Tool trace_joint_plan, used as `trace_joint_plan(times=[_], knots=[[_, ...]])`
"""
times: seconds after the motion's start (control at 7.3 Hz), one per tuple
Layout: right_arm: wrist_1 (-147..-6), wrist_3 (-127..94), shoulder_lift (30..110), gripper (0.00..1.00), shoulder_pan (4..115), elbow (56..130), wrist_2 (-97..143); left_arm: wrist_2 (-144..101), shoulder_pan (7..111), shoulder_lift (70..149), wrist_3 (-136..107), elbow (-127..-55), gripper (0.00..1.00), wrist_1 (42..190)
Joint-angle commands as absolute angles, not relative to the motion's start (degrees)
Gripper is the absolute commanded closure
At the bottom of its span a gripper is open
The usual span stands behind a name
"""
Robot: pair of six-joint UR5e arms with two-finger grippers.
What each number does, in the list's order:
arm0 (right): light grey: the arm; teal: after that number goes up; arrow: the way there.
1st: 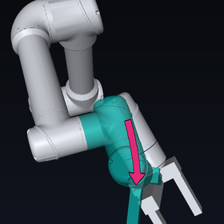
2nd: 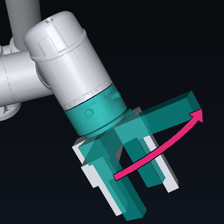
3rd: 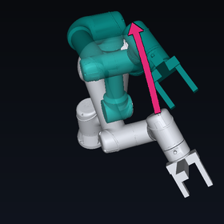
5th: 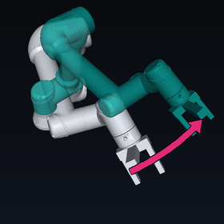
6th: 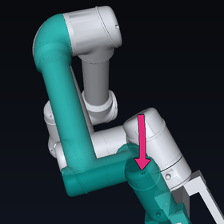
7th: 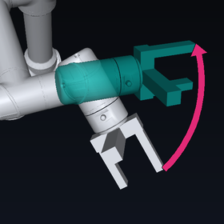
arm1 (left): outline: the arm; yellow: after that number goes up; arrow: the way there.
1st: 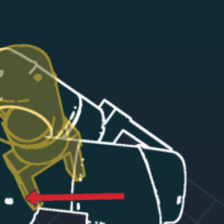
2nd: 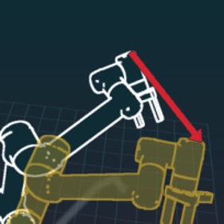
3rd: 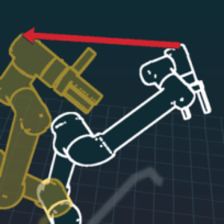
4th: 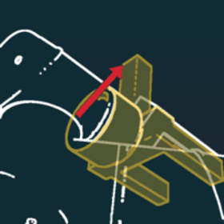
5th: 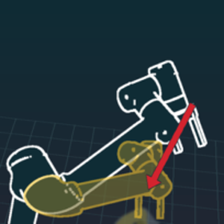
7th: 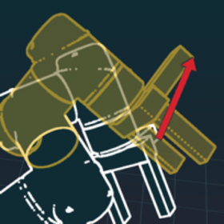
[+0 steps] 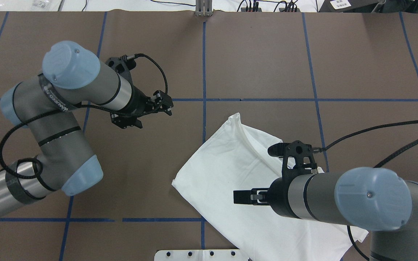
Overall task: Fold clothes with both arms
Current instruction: 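Lift and swing the shirt with the right gripper while the left gripper approaches, then turn the shirt lengthwise with the right gripper while the left arm withdraws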
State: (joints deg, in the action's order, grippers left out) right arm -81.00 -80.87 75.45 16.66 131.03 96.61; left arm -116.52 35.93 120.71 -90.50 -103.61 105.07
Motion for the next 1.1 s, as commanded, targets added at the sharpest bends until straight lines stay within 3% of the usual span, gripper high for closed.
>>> trace_joint_plan(times=[0.0,0.41,0.96], knots=[[-80.86,-80.77,73.48,0.00,21.96,130.87,97.12,-115.50,26.85,120.06,-104.26,-105.82,0.01,104.33],[-80.60,-80.77,73.48,0.00,23.02,130.96,97.82,-109.69,22.32,122.07,-106.79,-98.11,0.01,105.20],[-80.42,-80.77,73.48,0.00,26.37,130.87,101.34,-109.69,20.57,122.26,-106.70,-97.74,0.09,105.29]])
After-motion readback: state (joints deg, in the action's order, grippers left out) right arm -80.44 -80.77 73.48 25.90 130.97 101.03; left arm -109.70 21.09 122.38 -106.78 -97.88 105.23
